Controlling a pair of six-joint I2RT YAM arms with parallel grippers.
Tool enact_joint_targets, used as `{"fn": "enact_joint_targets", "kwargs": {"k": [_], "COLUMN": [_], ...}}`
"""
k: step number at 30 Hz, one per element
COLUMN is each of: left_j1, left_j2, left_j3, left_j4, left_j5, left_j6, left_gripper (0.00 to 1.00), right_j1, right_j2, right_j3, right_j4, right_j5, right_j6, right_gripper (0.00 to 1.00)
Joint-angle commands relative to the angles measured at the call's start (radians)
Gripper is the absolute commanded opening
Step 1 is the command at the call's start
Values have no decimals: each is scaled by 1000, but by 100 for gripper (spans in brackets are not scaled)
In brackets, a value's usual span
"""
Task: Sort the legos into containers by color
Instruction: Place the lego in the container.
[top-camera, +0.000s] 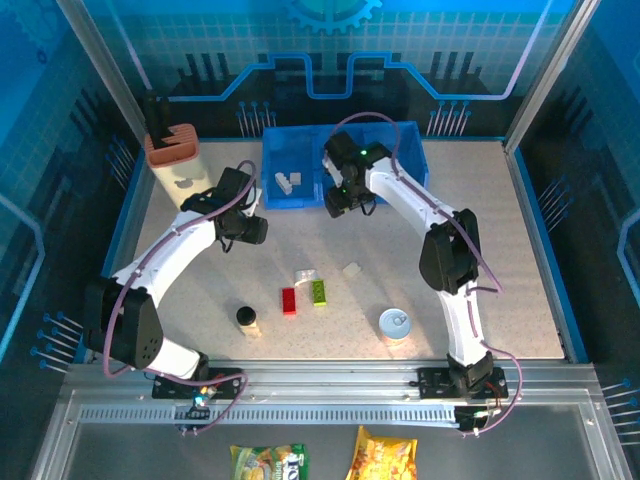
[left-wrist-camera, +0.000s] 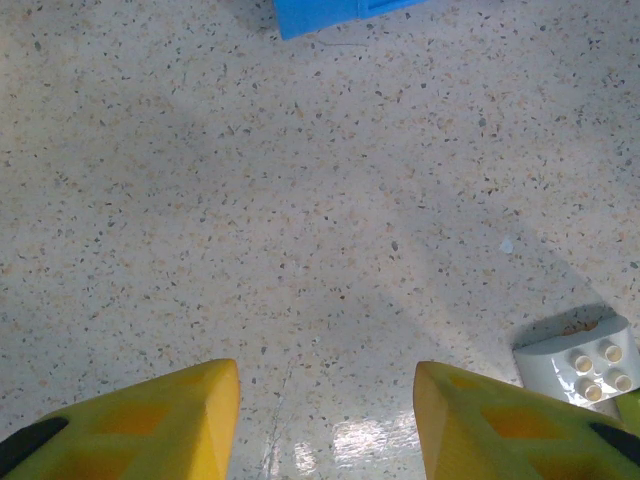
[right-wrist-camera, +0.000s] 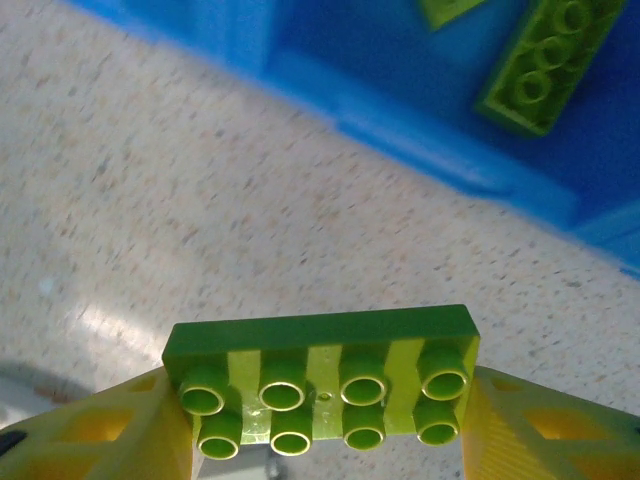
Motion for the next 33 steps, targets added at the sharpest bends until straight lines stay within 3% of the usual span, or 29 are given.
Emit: {"fn": "enact_joint_targets", "kwargs": {"k": [1,13,33], "left_j1": [13,23,24], "left_j2": [-27,-22,-30], "left_j3": [-6,-8,-21], "left_j4": [6,11,23], "left_j5": [22,19,14], "left_j6": [9,8,5], "left_gripper": [51,52,52], "right_j1": [-43,-105,-106], "right_j2": [55,273,378], "right_j3": [92,399,376], "right_j4": [-22,6,453], "right_j5": [-23,-112,52], "right_j6": [67,194,221], "right_gripper": [62,62,62]}}
